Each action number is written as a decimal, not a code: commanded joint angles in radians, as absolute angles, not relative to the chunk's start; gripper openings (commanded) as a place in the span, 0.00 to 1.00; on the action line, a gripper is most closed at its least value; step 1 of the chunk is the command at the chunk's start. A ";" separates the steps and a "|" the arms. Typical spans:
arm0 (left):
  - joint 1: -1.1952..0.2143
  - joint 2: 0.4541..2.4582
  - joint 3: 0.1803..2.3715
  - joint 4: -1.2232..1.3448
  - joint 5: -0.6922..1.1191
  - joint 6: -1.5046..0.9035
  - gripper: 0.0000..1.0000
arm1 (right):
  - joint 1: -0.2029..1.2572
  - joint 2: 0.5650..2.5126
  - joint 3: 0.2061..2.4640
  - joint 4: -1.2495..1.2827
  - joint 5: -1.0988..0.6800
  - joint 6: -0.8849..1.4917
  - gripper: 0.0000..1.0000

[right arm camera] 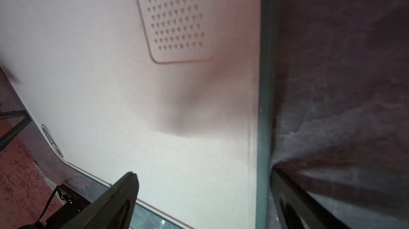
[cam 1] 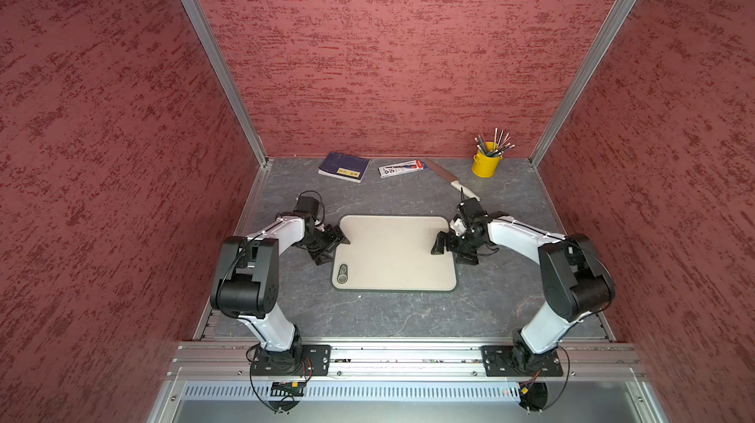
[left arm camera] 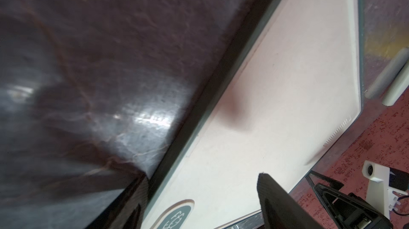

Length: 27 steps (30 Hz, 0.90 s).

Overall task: Align the knife with the edge of the cutting board
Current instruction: Move the work surface to the center of the board.

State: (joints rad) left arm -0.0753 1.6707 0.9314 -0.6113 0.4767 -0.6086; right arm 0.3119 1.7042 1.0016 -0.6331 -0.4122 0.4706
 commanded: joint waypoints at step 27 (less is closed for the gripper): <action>-0.130 1.967 1.235 -0.565 0.664 -0.620 0.81 | 0.262 2.046 1.405 -0.611 -0.519 0.610 0.98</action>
